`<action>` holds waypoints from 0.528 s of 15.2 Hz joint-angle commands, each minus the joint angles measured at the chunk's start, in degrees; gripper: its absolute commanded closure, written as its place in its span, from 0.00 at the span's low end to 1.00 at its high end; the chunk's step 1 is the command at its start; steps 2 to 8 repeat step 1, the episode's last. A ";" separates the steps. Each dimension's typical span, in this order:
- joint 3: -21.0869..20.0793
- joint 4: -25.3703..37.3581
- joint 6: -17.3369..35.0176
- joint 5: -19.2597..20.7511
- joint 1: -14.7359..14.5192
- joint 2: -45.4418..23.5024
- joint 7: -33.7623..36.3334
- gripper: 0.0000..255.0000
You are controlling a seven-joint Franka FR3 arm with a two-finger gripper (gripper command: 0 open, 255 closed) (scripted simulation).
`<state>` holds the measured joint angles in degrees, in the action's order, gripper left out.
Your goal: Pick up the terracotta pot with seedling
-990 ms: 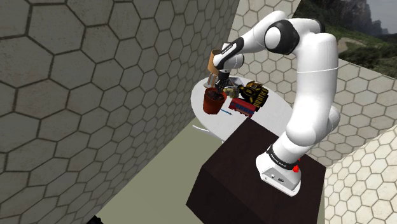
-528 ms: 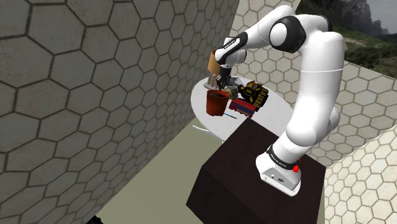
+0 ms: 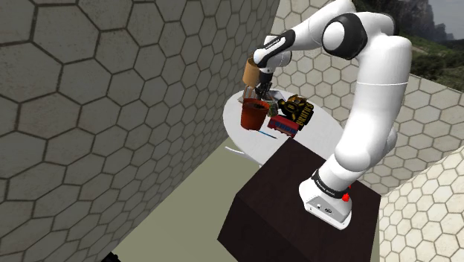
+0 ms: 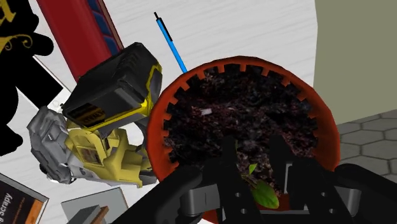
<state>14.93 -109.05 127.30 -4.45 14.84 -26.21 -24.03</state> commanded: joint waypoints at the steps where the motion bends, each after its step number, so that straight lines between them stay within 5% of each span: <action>1: 0.05 0.48 -0.52 0.06 0.01 0.26 0.00 1.00; 8: 0.05 0.48 -0.52 0.06 0.01 0.26 0.00 1.00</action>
